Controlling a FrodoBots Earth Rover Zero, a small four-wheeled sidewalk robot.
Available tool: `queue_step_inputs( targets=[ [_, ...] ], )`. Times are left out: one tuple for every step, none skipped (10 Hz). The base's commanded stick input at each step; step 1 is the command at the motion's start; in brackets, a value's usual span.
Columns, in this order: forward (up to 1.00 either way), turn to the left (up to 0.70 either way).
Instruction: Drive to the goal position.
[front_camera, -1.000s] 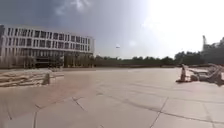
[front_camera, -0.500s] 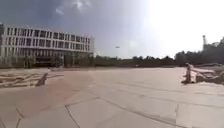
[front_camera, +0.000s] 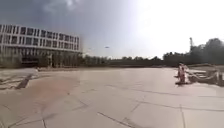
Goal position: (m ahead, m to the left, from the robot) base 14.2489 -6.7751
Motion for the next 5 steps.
queue_step_inputs(
  targets=[
    [0.70, 0.00],
    [0.70, 0.00],
    [0.70, 0.00],
    [0.70, 0.00],
    [0.70, 0.00]
  ],
)
